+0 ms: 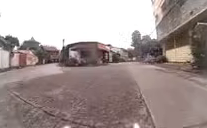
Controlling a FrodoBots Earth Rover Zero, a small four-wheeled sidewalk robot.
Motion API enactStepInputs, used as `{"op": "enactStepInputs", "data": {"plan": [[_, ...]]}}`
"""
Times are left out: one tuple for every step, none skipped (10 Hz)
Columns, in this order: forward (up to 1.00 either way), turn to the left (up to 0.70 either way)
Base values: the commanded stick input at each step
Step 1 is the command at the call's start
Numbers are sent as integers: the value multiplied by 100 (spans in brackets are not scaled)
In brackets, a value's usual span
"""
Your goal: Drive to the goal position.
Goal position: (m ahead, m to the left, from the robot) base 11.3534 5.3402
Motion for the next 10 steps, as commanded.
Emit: {"op": "enactStepInputs", "data": {"plan": [[70,0],[70,0],[70,0],[70,0],[70,0],[70,0],[70,0],[70,0],[70,0],[70,0]]}}
